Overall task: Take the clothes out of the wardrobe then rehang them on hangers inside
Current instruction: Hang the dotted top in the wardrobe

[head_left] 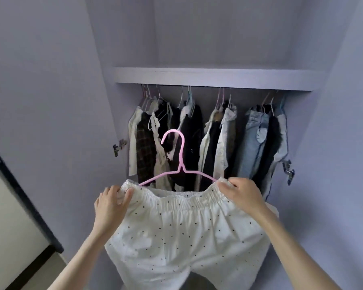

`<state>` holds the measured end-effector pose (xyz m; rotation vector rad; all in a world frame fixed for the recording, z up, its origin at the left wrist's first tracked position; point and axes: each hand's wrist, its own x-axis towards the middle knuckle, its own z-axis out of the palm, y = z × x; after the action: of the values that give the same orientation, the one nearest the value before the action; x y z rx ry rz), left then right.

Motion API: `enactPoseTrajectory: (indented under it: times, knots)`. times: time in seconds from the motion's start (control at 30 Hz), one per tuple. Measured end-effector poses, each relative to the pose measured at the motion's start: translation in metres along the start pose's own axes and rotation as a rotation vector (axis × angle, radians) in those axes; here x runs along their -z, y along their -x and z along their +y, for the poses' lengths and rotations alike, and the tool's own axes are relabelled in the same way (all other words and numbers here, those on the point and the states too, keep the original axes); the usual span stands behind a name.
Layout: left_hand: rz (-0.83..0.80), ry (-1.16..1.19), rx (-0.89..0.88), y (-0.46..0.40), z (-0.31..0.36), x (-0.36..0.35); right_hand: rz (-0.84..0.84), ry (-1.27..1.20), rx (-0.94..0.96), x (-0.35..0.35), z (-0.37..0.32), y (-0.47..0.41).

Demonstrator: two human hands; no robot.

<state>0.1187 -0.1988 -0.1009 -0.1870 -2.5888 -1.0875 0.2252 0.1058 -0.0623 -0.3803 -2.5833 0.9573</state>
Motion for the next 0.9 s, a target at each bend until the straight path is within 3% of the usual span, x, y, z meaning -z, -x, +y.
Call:
enactPoseTrajectory:
  times: [0.27,0.37,0.6,0.9]
  knots:
    - [-0.583,0.008,-0.26,-0.017,0.005,-0.063,0.174,0.091,-0.354,0.005,0.031,0.058]
    - [-0.716,0.01,-0.325,-0.011,0.014,-0.08,0.233,0.124,-0.474,0.002,0.04,0.081]
    - [-0.849,0.061,-0.4,-0.004,0.037,-0.109,0.283,0.143,-0.585,0.006,0.057,0.105]
    - [-0.854,0.083,-0.458,-0.018,0.072,-0.151,0.447,0.01,-0.559,-0.001,0.052,0.07]
